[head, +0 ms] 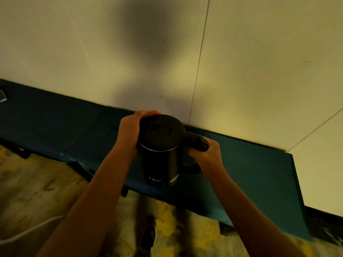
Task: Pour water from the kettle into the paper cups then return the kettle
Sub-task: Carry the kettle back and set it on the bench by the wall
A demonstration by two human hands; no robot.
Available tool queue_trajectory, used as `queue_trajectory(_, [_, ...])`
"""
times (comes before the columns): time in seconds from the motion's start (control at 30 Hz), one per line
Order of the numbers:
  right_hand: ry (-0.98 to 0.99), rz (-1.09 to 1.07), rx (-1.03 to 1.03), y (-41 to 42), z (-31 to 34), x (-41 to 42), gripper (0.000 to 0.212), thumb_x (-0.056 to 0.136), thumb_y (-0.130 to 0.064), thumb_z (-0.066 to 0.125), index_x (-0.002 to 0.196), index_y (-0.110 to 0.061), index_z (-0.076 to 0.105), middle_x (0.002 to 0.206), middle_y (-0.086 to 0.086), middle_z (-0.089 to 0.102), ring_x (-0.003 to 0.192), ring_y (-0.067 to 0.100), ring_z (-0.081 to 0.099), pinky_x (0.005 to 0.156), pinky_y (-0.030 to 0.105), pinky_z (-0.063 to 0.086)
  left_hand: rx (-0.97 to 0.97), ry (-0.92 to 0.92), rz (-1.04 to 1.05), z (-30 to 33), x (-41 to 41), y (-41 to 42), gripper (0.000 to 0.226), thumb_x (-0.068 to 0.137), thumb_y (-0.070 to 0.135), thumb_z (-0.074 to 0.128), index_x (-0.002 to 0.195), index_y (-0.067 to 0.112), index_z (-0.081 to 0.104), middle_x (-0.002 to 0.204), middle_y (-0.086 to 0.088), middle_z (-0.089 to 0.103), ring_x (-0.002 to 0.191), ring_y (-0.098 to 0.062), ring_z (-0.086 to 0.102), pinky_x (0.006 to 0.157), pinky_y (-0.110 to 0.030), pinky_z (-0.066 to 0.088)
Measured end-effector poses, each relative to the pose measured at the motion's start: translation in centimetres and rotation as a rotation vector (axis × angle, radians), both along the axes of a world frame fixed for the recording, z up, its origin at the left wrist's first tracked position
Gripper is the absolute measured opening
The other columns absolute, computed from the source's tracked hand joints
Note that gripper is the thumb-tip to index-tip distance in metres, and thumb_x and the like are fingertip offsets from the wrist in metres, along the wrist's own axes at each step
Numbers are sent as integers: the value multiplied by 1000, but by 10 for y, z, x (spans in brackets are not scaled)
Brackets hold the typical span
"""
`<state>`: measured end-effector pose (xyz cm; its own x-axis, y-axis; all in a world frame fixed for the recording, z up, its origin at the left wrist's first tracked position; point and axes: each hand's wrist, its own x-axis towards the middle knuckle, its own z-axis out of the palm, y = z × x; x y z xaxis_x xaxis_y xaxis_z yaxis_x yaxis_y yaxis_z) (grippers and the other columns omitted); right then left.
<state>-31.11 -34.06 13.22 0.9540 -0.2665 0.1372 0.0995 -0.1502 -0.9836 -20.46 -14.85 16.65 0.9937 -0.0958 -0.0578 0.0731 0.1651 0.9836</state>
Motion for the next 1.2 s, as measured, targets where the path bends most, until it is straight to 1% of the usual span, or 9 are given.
queue_trajectory(0.1, [28,-66,-27,6,-17,36,25,61,-18,67,61,-43,71,51,-20,62,47,-6,56,50,9,44,13,20,-55,-21,45,3,32,92,23,52,92,13,82,97,-10,79,94,-25,75,72,-25,59])
queue_trajectory(0.27, [105,-209,-79,16,-56,91,33,68,-2,65,61,-34,65,53,-22,63,51,-7,58,53,8,44,39,80,-181,-55,117,6,35,86,33,55,97,15,82,103,-8,79,99,-24,74,87,-37,59])
queue_trajectory(0.37, [183,-244,-120,14,-81,118,14,73,7,67,67,-5,65,52,-20,62,50,-5,58,52,13,46,48,132,-191,-73,148,2,31,89,30,54,96,18,82,102,-4,79,99,-21,74,94,-42,57])
queue_trajectory(0.5, [248,-266,-166,13,-96,139,50,78,21,66,61,-25,58,52,-24,62,50,-7,59,53,9,45,74,185,-204,-100,175,0,34,92,36,53,97,19,82,102,-1,79,99,-19,74,95,-44,56])
queue_trajectory(0.6, [268,-287,-177,11,-103,143,55,79,25,64,60,-26,55,52,-15,60,52,-5,59,55,13,45,54,185,-225,-114,177,-3,44,94,45,46,99,19,81,105,0,79,99,-14,74,91,-38,55])
queue_trajectory(0.73, [310,-319,-165,3,-122,162,50,80,26,64,61,-19,53,61,0,52,58,6,53,59,22,43,40,176,-215,-134,195,-15,44,98,45,44,99,21,81,107,3,78,100,-13,73,89,-36,55])
queue_trajectory(0.87, [354,-319,-197,11,-142,168,11,82,21,69,77,13,63,70,13,57,67,22,56,66,31,46,40,212,-206,-155,202,-10,46,100,40,42,103,14,80,109,-2,78,105,-18,72,98,-43,54])
queue_trajectory(1.07, [379,-340,-140,3,-156,181,18,79,19,72,74,12,56,68,12,54,69,17,55,63,31,46,37,165,-217,-168,215,-16,45,99,38,43,102,15,81,110,-2,78,108,-17,71,98,-39,51])
queue_trajectory(1.2, [387,-309,-183,-1,-159,184,34,78,18,75,70,-7,55,64,-2,53,56,-7,55,54,9,43,52,132,-216,-172,212,-17,44,98,38,43,103,16,80,111,-1,77,110,-15,70,99,-36,49])
